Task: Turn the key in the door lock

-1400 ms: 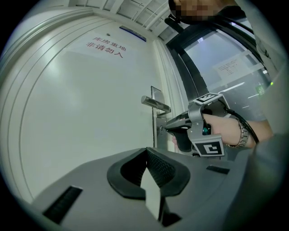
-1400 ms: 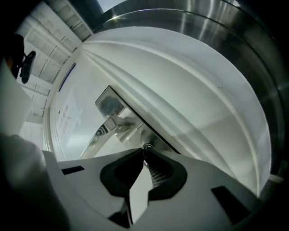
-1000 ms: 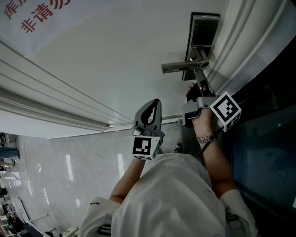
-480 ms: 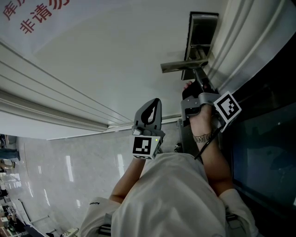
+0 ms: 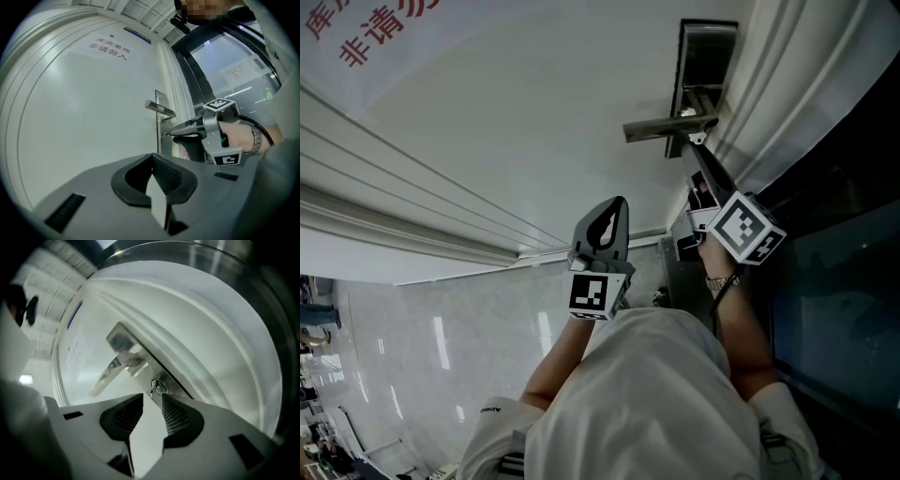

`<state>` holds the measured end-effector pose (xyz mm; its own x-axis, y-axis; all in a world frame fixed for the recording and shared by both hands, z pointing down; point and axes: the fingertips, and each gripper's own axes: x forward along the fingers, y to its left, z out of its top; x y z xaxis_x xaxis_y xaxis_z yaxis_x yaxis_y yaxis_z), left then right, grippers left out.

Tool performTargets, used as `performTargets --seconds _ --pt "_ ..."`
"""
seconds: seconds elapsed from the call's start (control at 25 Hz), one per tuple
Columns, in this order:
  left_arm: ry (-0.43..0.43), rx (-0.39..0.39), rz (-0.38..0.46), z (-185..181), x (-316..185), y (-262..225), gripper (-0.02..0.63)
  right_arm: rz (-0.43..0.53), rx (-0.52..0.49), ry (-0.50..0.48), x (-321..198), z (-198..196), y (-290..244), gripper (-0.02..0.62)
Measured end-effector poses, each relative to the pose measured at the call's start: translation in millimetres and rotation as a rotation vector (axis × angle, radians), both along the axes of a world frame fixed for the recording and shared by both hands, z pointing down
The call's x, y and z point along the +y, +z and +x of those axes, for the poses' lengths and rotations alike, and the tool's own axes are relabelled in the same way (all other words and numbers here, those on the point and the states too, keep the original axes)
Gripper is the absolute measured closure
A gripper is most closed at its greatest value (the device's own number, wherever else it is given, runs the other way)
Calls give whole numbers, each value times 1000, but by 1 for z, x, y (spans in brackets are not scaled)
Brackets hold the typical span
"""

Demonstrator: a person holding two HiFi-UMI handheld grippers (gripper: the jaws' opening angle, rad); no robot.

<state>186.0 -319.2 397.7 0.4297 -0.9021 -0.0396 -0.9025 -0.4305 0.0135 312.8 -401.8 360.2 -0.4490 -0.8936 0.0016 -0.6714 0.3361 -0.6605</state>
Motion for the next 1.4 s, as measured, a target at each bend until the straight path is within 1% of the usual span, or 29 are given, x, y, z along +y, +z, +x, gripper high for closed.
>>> performTargets --seconds 0.12,0.28,0.44,0.52,0.64,0.68,0.76,0.84,0.92,1.12,1.28,1.4 --pt "5 1 -1 1 0 0 597 133 429 28 9 -2 -3 494" --pt "11 2 0 4 2 0 597 284 895 39 12 -1 -6 495" --pt "12 3 3 6 4 0 597 423 1409 46 6 1 -7 494" --pt "7 3 4 5 5 -1 597 491 1609 38 3 1 -7 494" --pt "-2 7 4 5 6 -1 597 574 1803 -12 1 -6 -4 494" --pt "-5 8 5 4 6 -1 597 596 1851 -26 0 -8 -2 494" --pt "-11 8 10 4 6 -3 597 627 1914 -36 -3 -13 0 494" --pt "-16 7 14 4 6 -4 597 649 1951 -19 -6 -15 0 495" --pt "-23 7 16 2 5 -5 597 656 1965 4 -8 -16 1 497" --pt "-36 8 16 0 4 -5 597 624 1893 37 -8 -15 -1 505" --pt "-37 8 9 1 3 -3 597 593 1775 56 -8 -15 -3 504" --pt "-40 10 5 -1 2 -2 597 573 1708 64 -8 -14 -5 503"
